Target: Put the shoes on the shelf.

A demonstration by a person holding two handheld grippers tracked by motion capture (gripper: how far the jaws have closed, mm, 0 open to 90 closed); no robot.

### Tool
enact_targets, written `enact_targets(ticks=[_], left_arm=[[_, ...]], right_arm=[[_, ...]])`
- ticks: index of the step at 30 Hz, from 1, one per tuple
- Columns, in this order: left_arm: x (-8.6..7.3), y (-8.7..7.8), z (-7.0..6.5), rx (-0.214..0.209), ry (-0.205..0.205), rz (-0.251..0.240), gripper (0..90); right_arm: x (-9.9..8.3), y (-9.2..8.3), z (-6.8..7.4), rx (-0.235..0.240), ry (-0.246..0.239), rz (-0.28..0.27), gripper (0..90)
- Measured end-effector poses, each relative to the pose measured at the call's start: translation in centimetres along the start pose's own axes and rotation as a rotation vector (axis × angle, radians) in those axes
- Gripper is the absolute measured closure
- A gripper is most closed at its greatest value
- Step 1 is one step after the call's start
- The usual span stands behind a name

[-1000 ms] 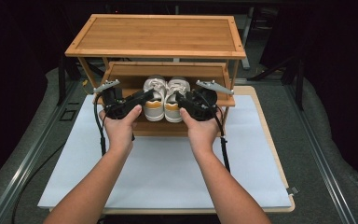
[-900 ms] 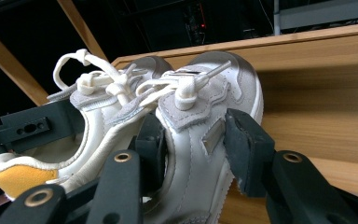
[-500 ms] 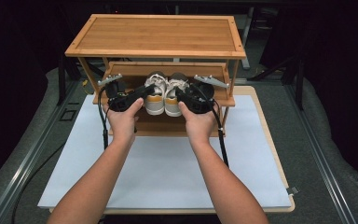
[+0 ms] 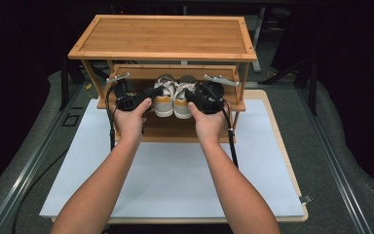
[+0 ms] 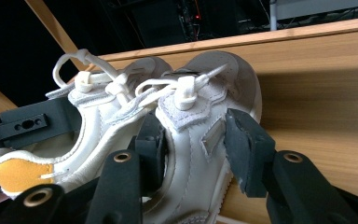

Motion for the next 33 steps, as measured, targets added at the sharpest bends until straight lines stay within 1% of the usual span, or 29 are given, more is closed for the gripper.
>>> enact_targets(ticks=[1,2,3,4,5,6,7,8,9,10,13,14,15,16,17,18,19,20,21,22,24,25,26,28,30,31,33], left_arm=[[0.0,0.1,0.0,-0.003,-0.008,-0.002,55.0],[0.0,0.1,0.0,0.002,-0.015,-0.003,54.8],[0.0,0.2,-0.1,0.008,-0.013,-0.001,54.7],[0.1,0.2,-0.1,0.014,-0.013,0.004,54.6],[0.2,0.3,-0.1,0.016,-0.018,0.01,54.6],[0.4,0.4,0.0,0.017,-0.017,0.024,54.5],[0.5,0.4,0.0,0.02,-0.03,0.029,54.4],[0.5,0.4,0.0,0.02,-0.037,0.03,54.0],[0.5,0.4,-0.1,0.021,-0.033,0.03,53.8],[0.5,0.4,0.0,0.022,-0.024,0.035,53.7],[0.7,0.5,0.0,0.017,-0.042,0.044,52.1],[0.8,0.5,-0.1,0.022,-0.038,0.053,51.6],[0.9,0.5,-0.1,0.027,-0.032,0.06,51.6],[1.0,0.6,-0.2,0.032,-0.02,0.069,51.5],[1.1,0.6,-0.2,0.03,-0.014,0.079,50.5],[1.2,0.6,-0.3,0.032,-0.016,0.085,50.3],[1.3,0.7,-0.2,0.034,-0.018,0.084,49.8],[1.3,0.7,-0.2,0.032,-0.026,0.086,49.4],[1.3,0.7,-0.2,0.03,-0.027,0.088,48.9],[1.3,0.7,0.0,0.029,-0.028,0.09,48.3],[1.3,0.7,0.0,0.028,-0.031,0.092,48.0],[1.3,0.7,-0.1,0.029,-0.031,0.091,47.6],[1.3,0.7,-0.1,0.039,-0.027,0.084,47.7],[1.3,0.7,-0.3,0.05,-0.018,0.079,47.8],[1.4,0.7,-0.3,0.055,-0.016,0.085,47.0],[1.5,0.6,-0.2,0.054,-0.006,0.096,46.1],[1.8,0.5,-0.2,0.038,-0.017,0.098,45.2]], right_arm=[[0.0,0.0,-0.1,0.002,0.007,0.019,58.8],[0.1,0.1,-0.2,0.0,0.025,0.018,58.6],[0.1,0.2,-0.3,0.005,0.04,0.009,58.4],[0.1,0.3,-0.4,0.012,0.052,0.012,58.3],[0.2,0.4,-0.5,0.013,0.054,0.017,58.1],[0.3,0.4,-0.5,-0.001,0.056,0.029,58.0],[0.3,0.5,-0.5,0.008,0.059,0.027,57.7],[0.4,0.6,-0.5,0.005,0.058,0.027,57.5],[0.5,0.5,-0.5,-0.006,0.056,0.044,57.2],[0.5,0.6,-0.5,-0.001,0.058,0.038,57.0],[0.5,0.6,-0.6,-0.002,0.06,0.039,55.7],[0.5,0.8,-0.7,0.028,0.069,0.019,55.3],[0.6,0.6,-0.7,-0.006,0.064,0.055,54.9],[0.6,0.7,-0.7,0.014,0.068,0.039,54.6],[0.7,0.7,-0.7,0.016,0.064,0.046,54.4],[0.7,0.6,-0.8,0.018,0.055,0.071,54.1],[0.8,0.7,-0.8,0.017,0.047,0.062,53.8],[0.9,0.7,-0.8,0.009,0.043,0.068,53.5],[0.9,0.8,-0.8,0.018,0.044,0.06,53.3],[1.0,0.7,-0.9,0.026,0.043,0.074,53.1],[0.9,0.8,-0.9,0.021,0.046,0.068,52.5],[1.0,0.7,-0.9,0.025,0.045,0.08,52.5],[1.0,0.8,-0.9,0.027,0.047,0.07,52.5],[1.0,0.8,-0.9,0.029,0.054,0.07,52.4],[1.0,0.6,-0.9,0.034,0.05,0.063,51.6],[1.1,0.4,-0.9,0.036,0.044,0.063,51.3],[1.2,0.3,-0.8,0.041,0.044,0.063,51.2]])
Point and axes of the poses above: each handheld gripper's, and its own axes: y roughly forward along the jaws, x roughly out of its top, z roughly to its left, the point moved 1 cm from there along y, roughly forward along the jaws, and after that the axes turned 1 degree about -y, right-handed, at the moved point
